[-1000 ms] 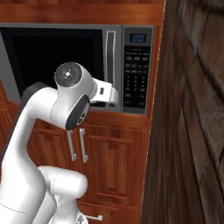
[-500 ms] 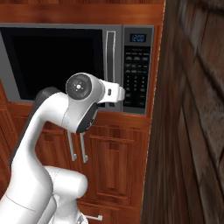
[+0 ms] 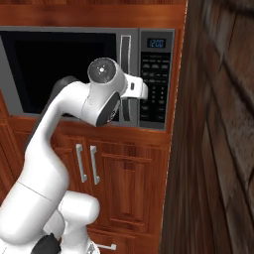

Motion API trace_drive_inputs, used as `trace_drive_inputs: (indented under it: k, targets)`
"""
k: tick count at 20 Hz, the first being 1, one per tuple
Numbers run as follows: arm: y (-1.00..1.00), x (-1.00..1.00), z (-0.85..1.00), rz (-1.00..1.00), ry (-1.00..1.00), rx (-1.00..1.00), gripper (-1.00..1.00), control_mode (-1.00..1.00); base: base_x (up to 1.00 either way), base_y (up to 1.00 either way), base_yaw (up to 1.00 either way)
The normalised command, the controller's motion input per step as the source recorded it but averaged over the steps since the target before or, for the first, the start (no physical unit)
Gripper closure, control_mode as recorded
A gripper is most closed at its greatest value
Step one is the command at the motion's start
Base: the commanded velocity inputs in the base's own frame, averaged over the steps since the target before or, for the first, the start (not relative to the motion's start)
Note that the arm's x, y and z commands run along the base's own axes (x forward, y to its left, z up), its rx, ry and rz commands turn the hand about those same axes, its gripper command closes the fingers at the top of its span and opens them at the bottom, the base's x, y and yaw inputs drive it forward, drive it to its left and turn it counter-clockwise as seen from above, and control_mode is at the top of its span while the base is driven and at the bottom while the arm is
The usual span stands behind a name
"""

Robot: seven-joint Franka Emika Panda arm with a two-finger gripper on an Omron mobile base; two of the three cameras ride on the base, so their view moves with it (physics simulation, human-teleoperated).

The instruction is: Retrieve the reheated potato from the microwave, then place the potato, cheese, and condiment on the cutting board.

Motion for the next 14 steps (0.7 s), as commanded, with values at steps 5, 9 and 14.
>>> trace_drive_inputs:
  k: [5,9,14]
  targets:
    - [-0.07,0.16,0.0,0.09,-0.08,0.0,-1.0,-1.0,0.0,0.0,0.0]
    - [0.0,0.14,-0.05,0.09,-0.14,0.0,-1.0,-1.0,0.0,0.0,0.0]
    - [0.0,0.33,-0.05,0.03,-0.02,0.0,-1.0,-1.0,0.0,0.0,0.0]
